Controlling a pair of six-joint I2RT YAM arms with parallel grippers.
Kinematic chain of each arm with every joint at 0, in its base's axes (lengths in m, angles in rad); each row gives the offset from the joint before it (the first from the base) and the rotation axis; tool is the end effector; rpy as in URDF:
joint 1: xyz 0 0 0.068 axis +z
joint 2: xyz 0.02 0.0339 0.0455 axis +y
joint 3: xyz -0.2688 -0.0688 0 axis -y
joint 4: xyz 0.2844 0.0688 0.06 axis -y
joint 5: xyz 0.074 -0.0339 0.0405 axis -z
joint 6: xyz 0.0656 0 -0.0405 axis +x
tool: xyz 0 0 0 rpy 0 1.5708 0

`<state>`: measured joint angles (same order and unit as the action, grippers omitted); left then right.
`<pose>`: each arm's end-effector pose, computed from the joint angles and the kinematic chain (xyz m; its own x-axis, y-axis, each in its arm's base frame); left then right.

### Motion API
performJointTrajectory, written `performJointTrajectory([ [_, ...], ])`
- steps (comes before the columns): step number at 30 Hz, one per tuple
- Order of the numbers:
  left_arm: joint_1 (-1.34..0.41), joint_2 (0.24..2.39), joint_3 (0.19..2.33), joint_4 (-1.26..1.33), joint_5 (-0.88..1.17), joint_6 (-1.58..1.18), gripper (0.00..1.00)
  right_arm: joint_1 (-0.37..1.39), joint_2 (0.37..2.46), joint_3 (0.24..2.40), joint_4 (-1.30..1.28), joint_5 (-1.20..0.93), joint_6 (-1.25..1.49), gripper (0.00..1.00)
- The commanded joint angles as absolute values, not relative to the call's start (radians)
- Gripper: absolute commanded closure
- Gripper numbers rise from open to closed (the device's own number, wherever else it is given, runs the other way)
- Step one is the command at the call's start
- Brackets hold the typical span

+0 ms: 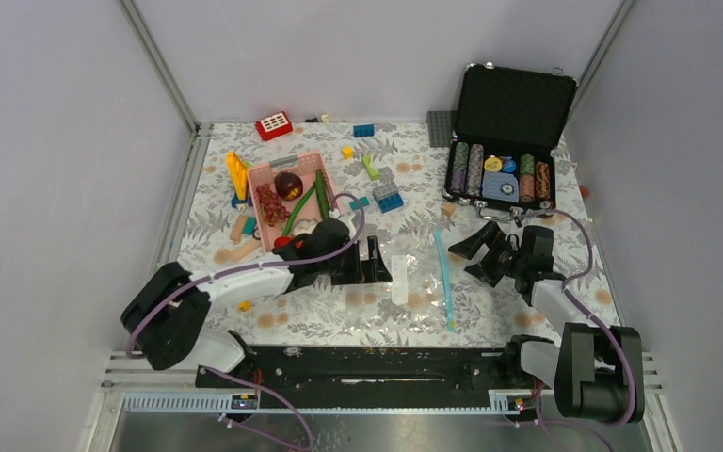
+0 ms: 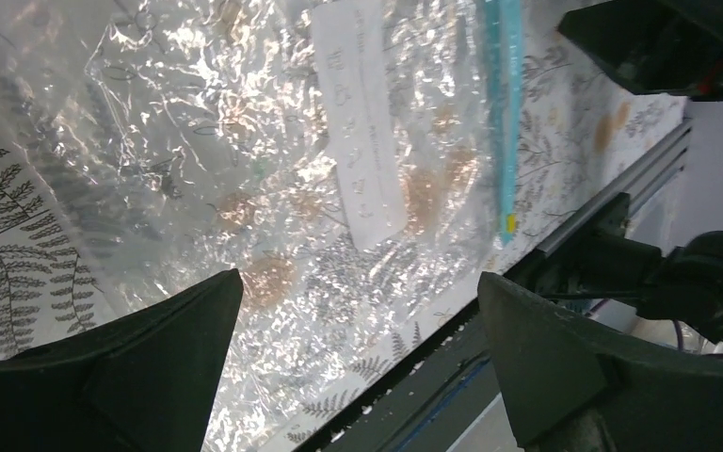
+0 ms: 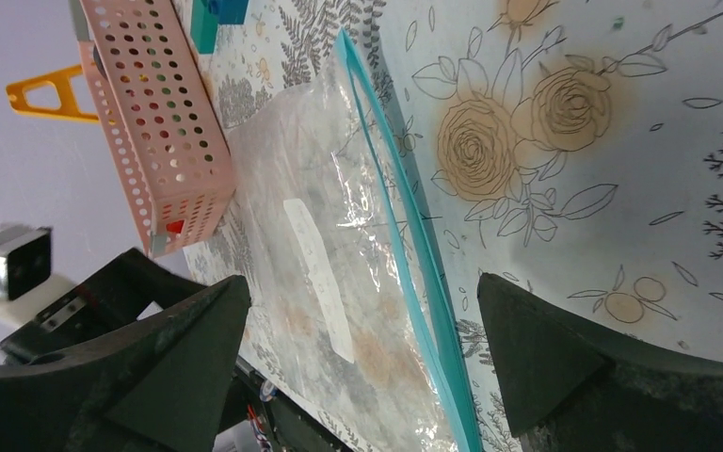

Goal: Place the food in the zip-top bag and seal the zipper
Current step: Pick up the zipper food storage bag at the center of the board.

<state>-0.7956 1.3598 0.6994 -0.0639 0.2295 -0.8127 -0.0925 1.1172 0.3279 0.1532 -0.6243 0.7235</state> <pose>0.2192 -0.2450 0.1579 -0.9105 -0.0811 -0.4055 0.2235 0.7286 -0.6475 0.2499 0.0153 0.1199 -0.7037 0.6047 -0.3730 0.0969 0.6017 0.7928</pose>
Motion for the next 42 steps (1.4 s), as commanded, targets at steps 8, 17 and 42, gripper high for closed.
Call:
performJointTrajectory([
  [8,-0.801,1.506,0.738,0.017,0.240,-0.812,0.01,-0.005,1.228,0.343,0.270,-0.684,0.749,0.01],
  [17,-0.802,1.536,0.742,0.002,0.198,-0.791,0.01,0.083,1.370,0.345,0.457,-0.785,0.841,0.04],
  [42,-0.801,1.555,0.697,-0.025,0.175,-0.790,0.01,0.100,1.239,0.380,0.219,-0.576,0.695,0.05],
])
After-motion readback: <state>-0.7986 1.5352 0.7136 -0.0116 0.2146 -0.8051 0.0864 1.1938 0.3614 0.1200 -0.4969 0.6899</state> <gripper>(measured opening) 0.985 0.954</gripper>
